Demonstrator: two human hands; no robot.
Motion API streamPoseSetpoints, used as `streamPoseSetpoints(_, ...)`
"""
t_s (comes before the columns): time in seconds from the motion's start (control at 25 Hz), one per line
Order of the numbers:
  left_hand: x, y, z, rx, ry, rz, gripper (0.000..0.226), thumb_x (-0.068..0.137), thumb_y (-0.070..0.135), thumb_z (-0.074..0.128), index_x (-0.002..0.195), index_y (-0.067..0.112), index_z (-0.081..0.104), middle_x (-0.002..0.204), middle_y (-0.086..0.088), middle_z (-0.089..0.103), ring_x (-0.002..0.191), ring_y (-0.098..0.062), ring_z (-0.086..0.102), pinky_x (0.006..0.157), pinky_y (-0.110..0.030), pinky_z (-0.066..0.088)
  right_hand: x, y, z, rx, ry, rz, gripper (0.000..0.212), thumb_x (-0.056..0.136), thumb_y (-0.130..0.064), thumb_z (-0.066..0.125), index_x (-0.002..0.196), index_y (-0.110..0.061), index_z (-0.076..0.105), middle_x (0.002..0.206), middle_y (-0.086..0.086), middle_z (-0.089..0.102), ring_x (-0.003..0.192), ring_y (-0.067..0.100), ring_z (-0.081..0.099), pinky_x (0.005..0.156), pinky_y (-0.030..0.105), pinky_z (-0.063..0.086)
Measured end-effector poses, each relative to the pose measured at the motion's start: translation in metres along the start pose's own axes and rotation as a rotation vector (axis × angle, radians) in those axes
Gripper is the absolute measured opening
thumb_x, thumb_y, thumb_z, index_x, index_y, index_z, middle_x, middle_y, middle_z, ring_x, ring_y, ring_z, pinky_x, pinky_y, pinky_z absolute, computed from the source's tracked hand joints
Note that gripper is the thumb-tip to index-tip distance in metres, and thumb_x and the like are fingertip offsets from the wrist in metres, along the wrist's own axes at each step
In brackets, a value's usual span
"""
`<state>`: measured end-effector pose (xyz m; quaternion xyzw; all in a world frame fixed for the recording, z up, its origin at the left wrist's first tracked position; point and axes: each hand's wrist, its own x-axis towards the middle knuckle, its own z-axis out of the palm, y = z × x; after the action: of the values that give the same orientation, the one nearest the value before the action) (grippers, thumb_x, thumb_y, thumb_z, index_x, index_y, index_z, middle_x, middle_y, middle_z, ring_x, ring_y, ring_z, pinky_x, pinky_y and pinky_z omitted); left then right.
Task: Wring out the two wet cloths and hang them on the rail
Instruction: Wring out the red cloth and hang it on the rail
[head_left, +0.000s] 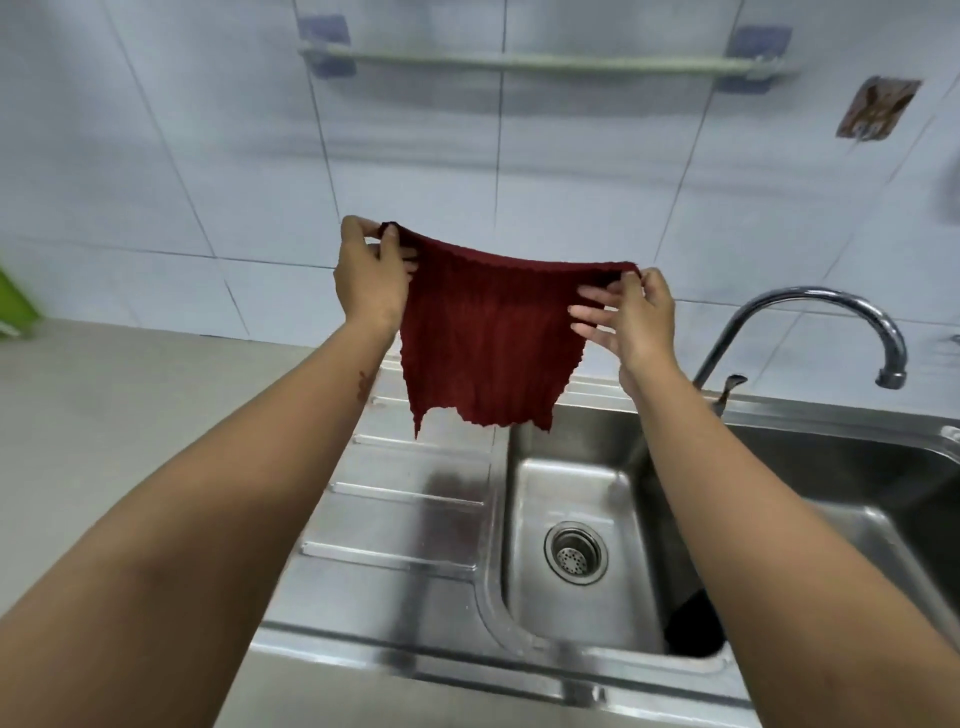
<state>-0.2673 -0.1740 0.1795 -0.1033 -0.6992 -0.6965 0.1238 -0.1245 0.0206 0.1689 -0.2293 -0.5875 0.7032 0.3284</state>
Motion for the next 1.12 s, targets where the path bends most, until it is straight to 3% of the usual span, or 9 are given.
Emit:
streamPoseSetpoints(0.32, 0.118, 0.035, -0.033, -0.081, -0.045, 0.130, 0.015, 0.095, 0.027, 0.048, 0.082, 0.032, 0.043, 0.083, 0.002, 0.069, 0.082, -0.017, 0.072, 0.083, -0.045, 0.057, 0.044, -0.037, 0.116, 0.073, -0.022, -0.110, 0.019, 0.101, -0.023, 0.037, 0.087, -0.015, 0.047, 0.101, 0.013, 0.069, 0.088, 0.027, 0.073, 0.078, 0.045, 0.060)
streamPoseSetpoints(0.48, 0.181, 0.058, -0.032, -0.041, -0.013, 0.280, 0.008, 0.092, 0.032, 0.048, 0.085, 0.032, 0.043, 0.085, -0.001, 0.070, 0.083, -0.025, 0.070, 0.081, -0.048, 0.056, 0.080, -0.078, 0.161, 0.042, -0.035, -0.280, 0.017, 0.100, -0.021, 0.038, 0.089, -0.022, 0.051, 0.097, 0.003, 0.067, 0.096, 0.020, 0.071, 0.084, 0.043, 0.058)
streamPoseSetpoints(0.56, 0.202, 0.074, -0.024, -0.026, -0.027, 0.382, 0.005, 0.094, 0.029, 0.046, 0.095, 0.025, 0.044, 0.088, -0.002, 0.068, 0.079, -0.020, 0.066, 0.081, -0.043, 0.055, 0.100, -0.098, 0.177, -0.014, -0.017, -0.428, 0.017, 0.097, -0.023, 0.040, 0.086, -0.028, 0.052, 0.095, -0.002, 0.066, 0.096, 0.017, 0.069, 0.086, 0.043, 0.056)
streamPoseSetpoints(0.68, 0.229, 0.098, -0.005, 0.031, -0.100, 0.550, 0.019, 0.098, 0.019, 0.042, 0.116, 0.012, 0.043, 0.100, 0.009, 0.060, 0.087, -0.007, 0.060, 0.084, -0.028, 0.048, 0.128, -0.121, 0.196, -0.337, 0.073, -0.685, 0.021, 0.095, -0.031, 0.039, 0.102, -0.032, 0.059, 0.093, -0.012, 0.063, 0.088, 0.011, 0.060, 0.084, 0.032, 0.049)
streamPoseSetpoints(0.76, 0.246, 0.099, 0.007, 0.162, -0.206, 0.613, 0.034, 0.099, 0.021, 0.039, 0.133, 0.013, 0.036, 0.125, 0.008, 0.054, 0.112, -0.011, 0.056, 0.098, -0.028, 0.044, 0.143, -0.126, 0.202, -0.583, 0.083, -0.777, 0.034, 0.100, -0.028, 0.036, 0.128, -0.022, 0.054, 0.119, -0.007, 0.062, 0.106, 0.010, 0.055, 0.093, 0.023, 0.040)
streamPoseSetpoints(0.84, 0.258, 0.088, 0.015, 0.341, -0.319, 0.602, 0.045, 0.100, 0.026, 0.037, 0.144, 0.020, 0.027, 0.147, 0.002, 0.043, 0.129, -0.015, 0.046, 0.108, -0.031, 0.035, 0.158, -0.121, 0.202, -0.882, 0.019, -0.839, 0.042, 0.102, -0.027, 0.035, 0.141, -0.018, 0.043, 0.142, 0.001, 0.049, 0.129, 0.017, 0.046, 0.107, 0.027, 0.034)
streamPoseSetpoints(0.92, 0.262, 0.069, 0.018, 0.609, -0.328, 0.675, 0.049, 0.102, 0.032, 0.035, 0.148, 0.018, 0.027, 0.155, -0.005, 0.030, 0.140, -0.022, 0.034, 0.114, -0.035, 0.029, 0.168, -0.105, 0.194, -1.233, -0.009, -0.822, 0.050, 0.101, -0.035, 0.036, 0.147, -0.015, 0.033, 0.153, 0.008, 0.035, 0.141, 0.024, 0.031, 0.116, 0.034, 0.024)
streamPoseSetpoints(1.04, 0.266, 0.053, 0.017, 0.969, -0.209, 0.917, 0.047, 0.102, 0.041, 0.031, 0.135, 0.011, 0.047, 0.137, -0.014, 0.047, 0.128, -0.033, 0.041, 0.107, -0.043, 0.031, 0.175, -0.090, 0.187, -1.443, 0.110, -0.932, 0.052, 0.099, -0.045, 0.035, 0.137, -0.012, 0.045, 0.140, 0.013, 0.048, 0.131, 0.031, 0.040, 0.111, 0.041, 0.027)
streamPoseSetpoints(1.12, 0.267, 0.059, 0.021, 1.077, -0.201, 0.923, 0.049, 0.102, 0.045, 0.026, 0.121, 0.009, 0.053, 0.114, -0.017, 0.060, 0.114, -0.036, 0.047, 0.099, -0.045, 0.031, 0.178, -0.100, 0.193, -1.468, 0.154, -0.867, 0.052, 0.097, -0.053, 0.028, 0.124, -0.015, 0.054, 0.119, 0.009, 0.060, 0.117, 0.032, 0.048, 0.101, 0.046, 0.029)
